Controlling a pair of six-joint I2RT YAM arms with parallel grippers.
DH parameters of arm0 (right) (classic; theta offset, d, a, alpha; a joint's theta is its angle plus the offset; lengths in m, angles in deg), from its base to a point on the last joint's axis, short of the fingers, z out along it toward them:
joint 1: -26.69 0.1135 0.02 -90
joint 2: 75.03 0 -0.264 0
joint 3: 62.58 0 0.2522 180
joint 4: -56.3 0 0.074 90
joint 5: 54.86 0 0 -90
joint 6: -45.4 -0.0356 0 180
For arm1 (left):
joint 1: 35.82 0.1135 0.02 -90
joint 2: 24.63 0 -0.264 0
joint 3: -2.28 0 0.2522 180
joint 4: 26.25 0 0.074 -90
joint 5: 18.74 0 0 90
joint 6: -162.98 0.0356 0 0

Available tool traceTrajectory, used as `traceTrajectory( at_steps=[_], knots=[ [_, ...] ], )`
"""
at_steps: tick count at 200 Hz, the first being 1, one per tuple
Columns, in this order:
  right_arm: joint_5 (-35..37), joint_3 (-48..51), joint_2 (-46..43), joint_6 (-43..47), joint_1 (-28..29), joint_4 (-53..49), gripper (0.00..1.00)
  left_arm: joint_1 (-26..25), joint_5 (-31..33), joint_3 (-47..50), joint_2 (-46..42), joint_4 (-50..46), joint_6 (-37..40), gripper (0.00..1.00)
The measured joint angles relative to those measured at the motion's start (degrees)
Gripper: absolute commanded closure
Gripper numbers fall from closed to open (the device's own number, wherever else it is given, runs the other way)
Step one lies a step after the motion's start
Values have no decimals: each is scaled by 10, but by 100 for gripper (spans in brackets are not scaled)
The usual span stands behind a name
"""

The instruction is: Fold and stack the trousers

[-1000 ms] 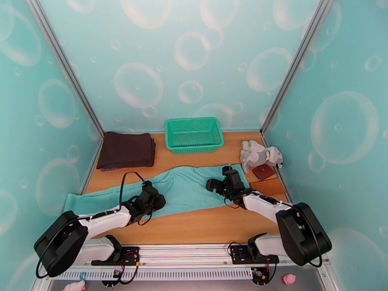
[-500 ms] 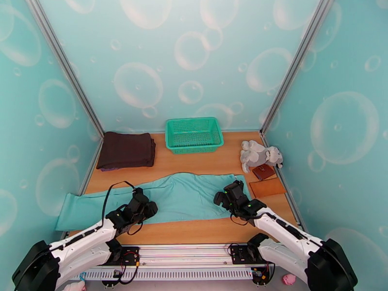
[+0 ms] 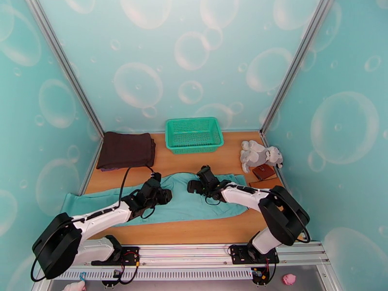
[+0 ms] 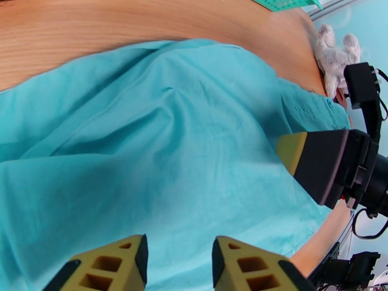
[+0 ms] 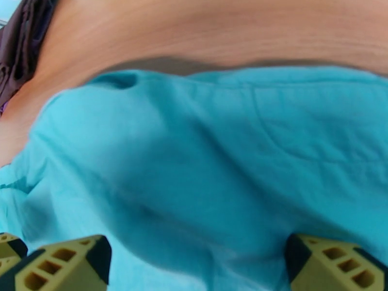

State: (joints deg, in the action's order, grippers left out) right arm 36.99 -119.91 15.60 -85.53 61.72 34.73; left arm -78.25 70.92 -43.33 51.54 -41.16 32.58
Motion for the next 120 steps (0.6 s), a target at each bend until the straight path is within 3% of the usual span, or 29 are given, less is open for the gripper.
traceTrajectory(
  at_steps=[55,93,120],
  knots=[
    [16,119,-112,-63,-3,43,1,-3,35,-9,43,-36,-16,57],
    [52,159,-203,-108,9,-46,1,-3,17,-5,-2,-40,-7,57],
    [116,118,-210,-92,13,-151,1,-1,25,-9,-45,-69,17,59]
  ],
)
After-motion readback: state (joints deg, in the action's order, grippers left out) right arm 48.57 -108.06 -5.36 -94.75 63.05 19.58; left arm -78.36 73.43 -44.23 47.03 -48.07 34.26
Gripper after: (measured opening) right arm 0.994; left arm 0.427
